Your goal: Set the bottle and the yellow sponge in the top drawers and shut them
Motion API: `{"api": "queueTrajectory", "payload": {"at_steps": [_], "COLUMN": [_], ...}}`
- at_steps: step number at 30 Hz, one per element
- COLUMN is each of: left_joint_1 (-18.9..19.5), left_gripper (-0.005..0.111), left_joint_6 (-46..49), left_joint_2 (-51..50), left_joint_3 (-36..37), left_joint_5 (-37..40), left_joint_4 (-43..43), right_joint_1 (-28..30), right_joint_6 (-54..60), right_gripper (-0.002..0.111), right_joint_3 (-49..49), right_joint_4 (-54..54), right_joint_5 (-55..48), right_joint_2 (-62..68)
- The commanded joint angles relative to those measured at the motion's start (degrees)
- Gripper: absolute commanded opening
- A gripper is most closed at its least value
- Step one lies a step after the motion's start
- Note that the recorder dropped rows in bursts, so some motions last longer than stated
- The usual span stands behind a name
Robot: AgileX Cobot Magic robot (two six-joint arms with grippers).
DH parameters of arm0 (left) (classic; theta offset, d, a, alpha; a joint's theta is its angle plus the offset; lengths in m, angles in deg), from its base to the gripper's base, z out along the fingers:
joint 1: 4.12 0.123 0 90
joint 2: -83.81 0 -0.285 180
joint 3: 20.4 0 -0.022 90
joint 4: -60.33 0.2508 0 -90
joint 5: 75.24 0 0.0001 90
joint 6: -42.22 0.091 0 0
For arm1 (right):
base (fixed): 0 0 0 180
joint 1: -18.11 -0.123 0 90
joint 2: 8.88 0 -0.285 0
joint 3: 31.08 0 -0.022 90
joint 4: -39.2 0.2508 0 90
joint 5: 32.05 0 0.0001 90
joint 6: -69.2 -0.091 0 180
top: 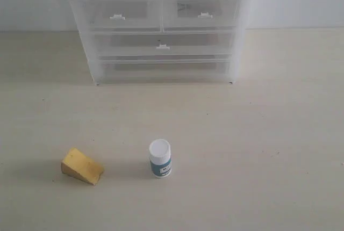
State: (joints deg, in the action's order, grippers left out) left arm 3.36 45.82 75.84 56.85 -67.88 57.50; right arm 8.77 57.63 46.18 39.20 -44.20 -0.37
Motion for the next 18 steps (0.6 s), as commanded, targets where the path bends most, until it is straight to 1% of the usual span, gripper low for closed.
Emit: {"api": "queueTrajectory", "payload": {"at_steps": [1, 4, 13, 14, 15, 16, 17, 18], "left_joint_1": [0.17, 0.17, 0.17, 0.17, 0.17, 0.17, 0.17, 0.17], "left_gripper": [0.004, 0.004, 0.004, 0.004, 0.004, 0.004, 0.004, 0.004], "left_joint_6": [-0.07, -0.07, -0.07, -0.07, -0.07, -0.07, -0.07, -0.07], "left_joint_2": [0.18, 0.18, 0.18, 0.18, 0.18, 0.18, 0.18, 0.18], "left_joint_3": [-0.03, -0.03, -0.03, -0.03, -0.03, -0.03, -0.03, -0.03], "left_joint_5": [0.00, 0.00, 0.00, 0.00, 0.00, 0.00, 0.00, 0.00], "left_joint_4": [-0.23, -0.23, -0.23, -0.23, -0.23, -0.23, -0.23, -0.23], "right_joint_1": [0.18, 0.18, 0.18, 0.18, 0.18, 0.18, 0.18, 0.18], "right_joint_6": [-0.01, 2.61, 2.51, 2.22, -0.31, -5.49, -6.91, -7.74], "right_gripper": [0.000, 0.000, 0.000, 0.000, 0.000, 0.000, 0.000, 0.000], "right_joint_3": [-0.04, -0.04, -0.04, -0.04, -0.04, -0.04, -0.04, -0.04], "right_joint_4": [-0.33, -0.56, -0.56, -0.45, 0.42, 2.09, 2.09, 2.09], "right_joint_5": [0.24, 0.24, 0.52, 2.59, 5.04, 8.97, 12.14, 19.95], "right_joint_2": [-0.22, -0.22, -0.22, -0.22, -0.22, -0.22, -0.22, -0.01]}}
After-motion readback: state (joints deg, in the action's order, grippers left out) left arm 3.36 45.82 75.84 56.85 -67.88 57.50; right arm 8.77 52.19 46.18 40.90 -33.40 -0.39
